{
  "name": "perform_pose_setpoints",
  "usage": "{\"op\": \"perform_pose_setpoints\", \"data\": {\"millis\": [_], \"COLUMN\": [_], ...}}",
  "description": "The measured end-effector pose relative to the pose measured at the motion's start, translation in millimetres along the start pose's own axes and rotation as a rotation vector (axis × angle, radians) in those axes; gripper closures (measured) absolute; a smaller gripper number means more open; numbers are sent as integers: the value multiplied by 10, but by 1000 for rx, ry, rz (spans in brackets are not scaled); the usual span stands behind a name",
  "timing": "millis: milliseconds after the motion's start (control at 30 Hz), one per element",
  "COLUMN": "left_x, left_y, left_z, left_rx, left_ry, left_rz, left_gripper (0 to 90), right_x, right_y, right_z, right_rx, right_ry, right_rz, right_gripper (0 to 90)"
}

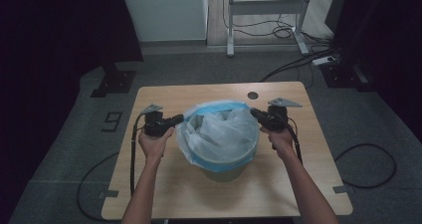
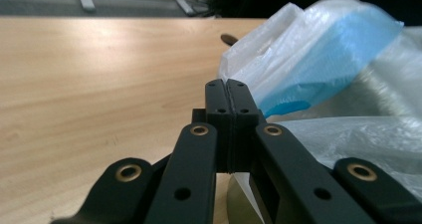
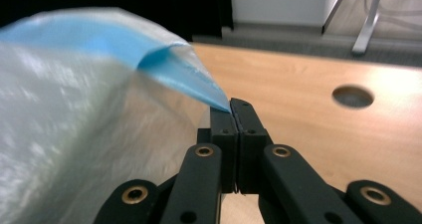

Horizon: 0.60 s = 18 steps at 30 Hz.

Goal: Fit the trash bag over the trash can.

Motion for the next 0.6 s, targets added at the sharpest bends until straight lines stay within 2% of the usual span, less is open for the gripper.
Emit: {"op": "perform_pose_setpoints", "data": {"millis": [67,167,333,367,467,600], "left_x": [58,128,163,159,123,88], "left_y": [17,23,51,60,59,42], "left_z": [-20,-56,-144,-164,-208,-258], "left_rx": [-13,-21,-33,-37,-38,-25], "left_ry": [18,46,77,74,55,45], "left_rz": [-3,2,6,-2,-19,-21], "left_gripper": [892,892,893,893,892,891], "right_x": [65,120,182,199,176,148], "right_y": [19,40,37,19,-21,-64], "right_z": [-30,-55,-146,-183,-235,-322], "right_rx": [7,13,20,25,43,51], "right_ry": [32,52,100,113,89,102], "right_rz": [5,10,-7,-13,-19,-18], "right_gripper": [879,880,881,881,881,881]}}
Point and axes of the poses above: each handheld gripper's, and its own axes: x roughly forward along the jaws, z roughly out of its top, y roughly to its left, the point moved 4 cm from there along x, roughly forward along the jaws, and after that the axes turned 12 degrees about y, right-handed, at the moved point
